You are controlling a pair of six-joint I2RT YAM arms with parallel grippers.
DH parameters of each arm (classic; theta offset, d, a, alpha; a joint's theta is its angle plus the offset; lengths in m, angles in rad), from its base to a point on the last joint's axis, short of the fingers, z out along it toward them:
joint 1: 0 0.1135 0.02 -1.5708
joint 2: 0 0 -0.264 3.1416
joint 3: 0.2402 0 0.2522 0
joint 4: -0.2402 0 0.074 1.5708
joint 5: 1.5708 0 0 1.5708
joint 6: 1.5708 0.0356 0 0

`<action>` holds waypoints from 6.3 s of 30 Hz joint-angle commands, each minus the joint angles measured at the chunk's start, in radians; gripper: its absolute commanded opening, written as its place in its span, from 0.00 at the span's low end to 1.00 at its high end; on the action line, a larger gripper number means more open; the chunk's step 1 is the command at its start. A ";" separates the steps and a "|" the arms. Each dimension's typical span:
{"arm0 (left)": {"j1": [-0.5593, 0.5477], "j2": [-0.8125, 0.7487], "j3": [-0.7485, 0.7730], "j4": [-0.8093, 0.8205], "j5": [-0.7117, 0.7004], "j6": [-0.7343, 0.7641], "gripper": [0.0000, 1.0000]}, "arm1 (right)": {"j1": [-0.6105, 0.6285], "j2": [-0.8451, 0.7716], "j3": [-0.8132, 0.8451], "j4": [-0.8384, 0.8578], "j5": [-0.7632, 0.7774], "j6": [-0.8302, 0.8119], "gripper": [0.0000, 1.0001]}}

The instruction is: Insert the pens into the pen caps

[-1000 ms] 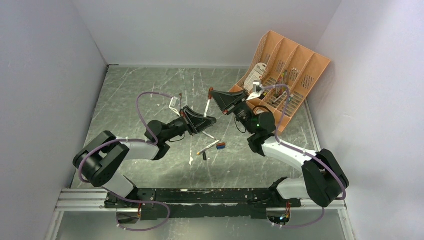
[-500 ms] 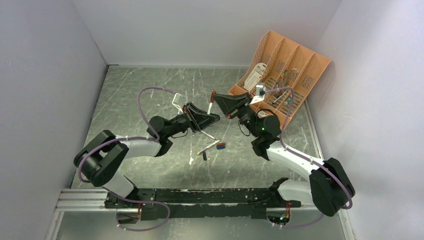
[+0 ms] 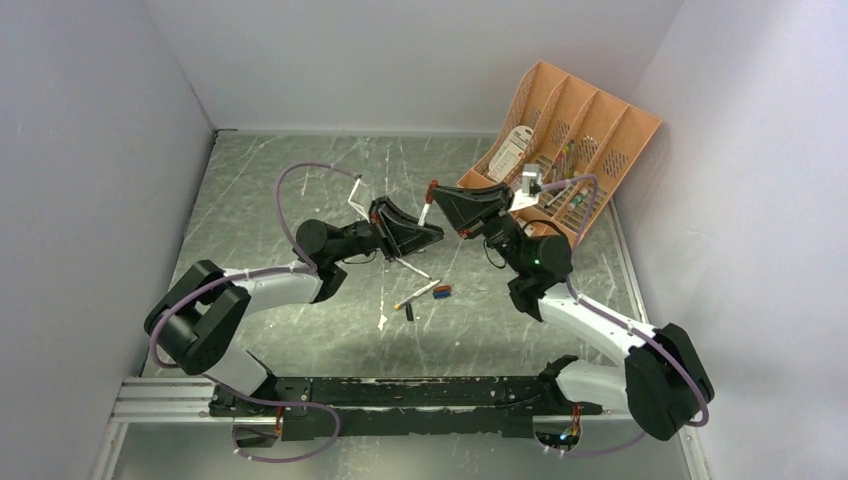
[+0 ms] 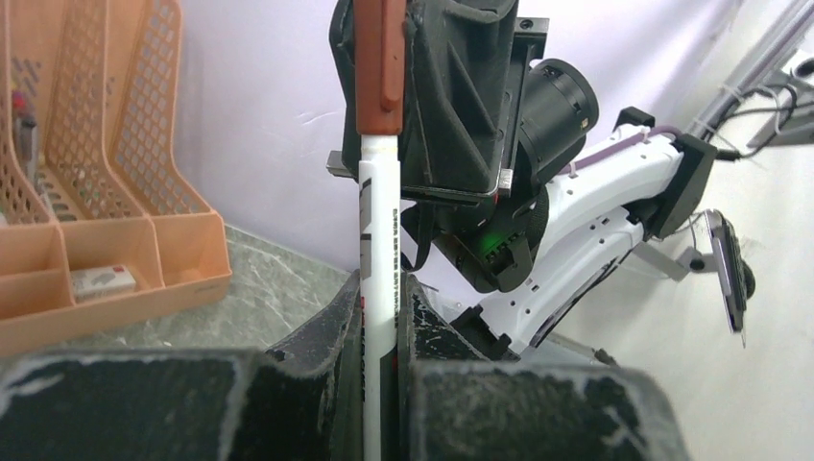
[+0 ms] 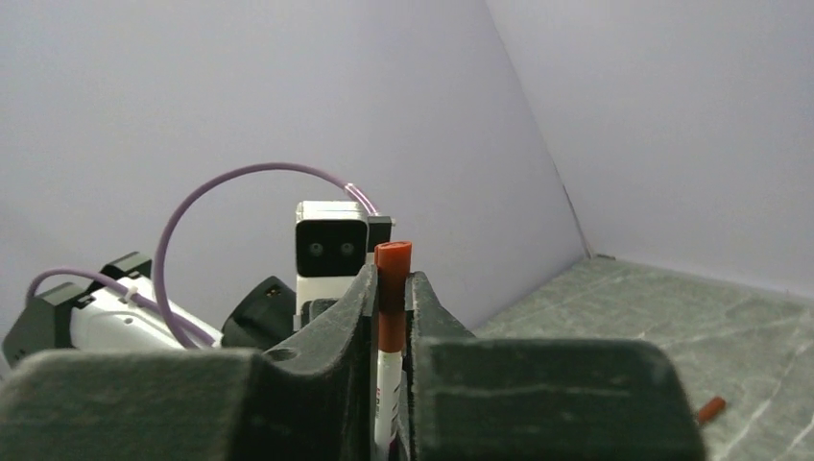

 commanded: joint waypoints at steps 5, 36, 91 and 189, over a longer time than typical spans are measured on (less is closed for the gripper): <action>-0.002 -0.048 0.146 0.058 0.194 0.068 0.07 | 0.022 -0.112 -0.003 -0.236 -0.145 -0.104 0.32; 0.089 0.131 0.159 0.283 0.380 -0.093 0.07 | 0.022 -0.152 0.205 -0.569 -0.124 -0.275 0.29; 0.085 0.356 0.906 0.394 0.486 -0.390 0.07 | 0.127 0.339 -0.043 -0.376 -0.436 -0.144 0.00; 0.205 0.509 0.654 -1.626 -0.923 0.418 0.29 | -0.007 -0.297 0.039 -0.891 -0.036 -0.225 0.59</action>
